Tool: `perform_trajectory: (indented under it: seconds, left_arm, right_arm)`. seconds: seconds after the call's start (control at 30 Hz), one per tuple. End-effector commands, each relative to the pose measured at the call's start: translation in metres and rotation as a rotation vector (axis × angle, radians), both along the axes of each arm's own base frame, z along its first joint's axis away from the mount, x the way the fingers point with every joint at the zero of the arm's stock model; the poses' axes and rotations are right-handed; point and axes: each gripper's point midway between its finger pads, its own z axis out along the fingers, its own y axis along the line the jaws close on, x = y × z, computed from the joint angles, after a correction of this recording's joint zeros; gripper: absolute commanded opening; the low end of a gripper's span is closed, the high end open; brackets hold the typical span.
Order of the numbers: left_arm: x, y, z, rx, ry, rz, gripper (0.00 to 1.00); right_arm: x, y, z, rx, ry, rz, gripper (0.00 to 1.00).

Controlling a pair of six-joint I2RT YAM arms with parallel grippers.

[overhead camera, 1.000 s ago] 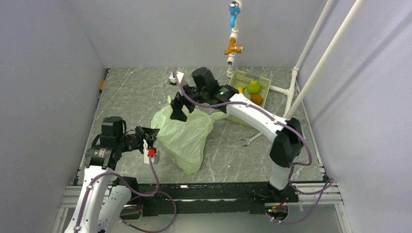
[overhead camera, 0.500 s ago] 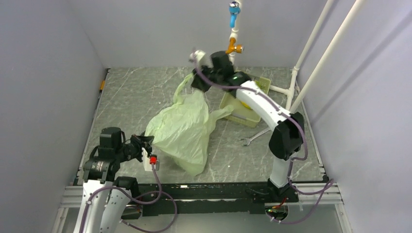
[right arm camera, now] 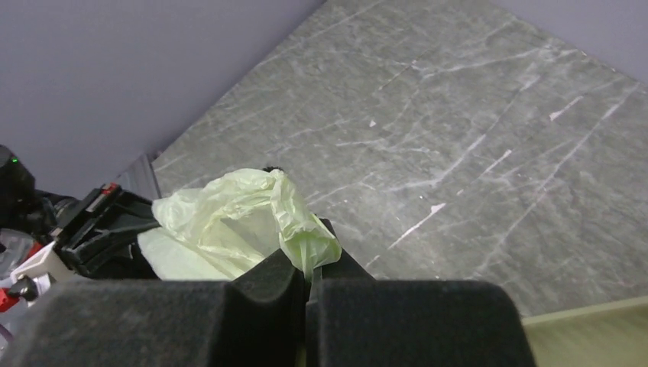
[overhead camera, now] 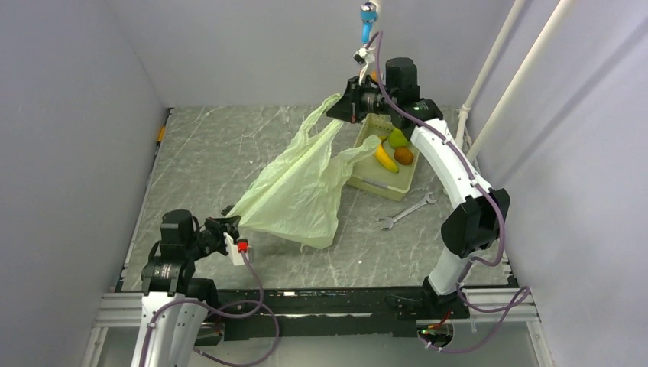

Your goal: Place the fake fruits into the plastic bag and tie a complex knot

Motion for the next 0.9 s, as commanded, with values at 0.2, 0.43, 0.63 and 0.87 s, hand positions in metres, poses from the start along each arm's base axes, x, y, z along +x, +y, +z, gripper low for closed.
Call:
perform_trajectory:
  seconds: [0.2, 0.43, 0.63, 0.87]
  left_arm:
    - [0.031, 0.019, 0.009, -0.240, 0.399, 0.137, 0.00]
    - [0.118, 0.069, 0.022, -0.313, 0.561, 0.251, 0.22]
    - [0.139, 0.084, 0.042, -0.439, 0.644, 0.343, 0.95]
    - [0.080, 0.073, 0.047, -0.389, 0.528, 0.355, 0.99]
  right_arm:
    - [-0.012, 0.032, -0.038, -0.068, -0.019, 0.020, 0.25]
    - [0.023, 0.004, -0.064, -0.212, -0.014, -0.055, 1.00]
    - [-0.017, -0.029, -0.087, -0.328, -0.025, 0.060, 1.00]
    - [-0.057, -0.018, -0.142, -0.428, -0.060, 0.189, 1.00]
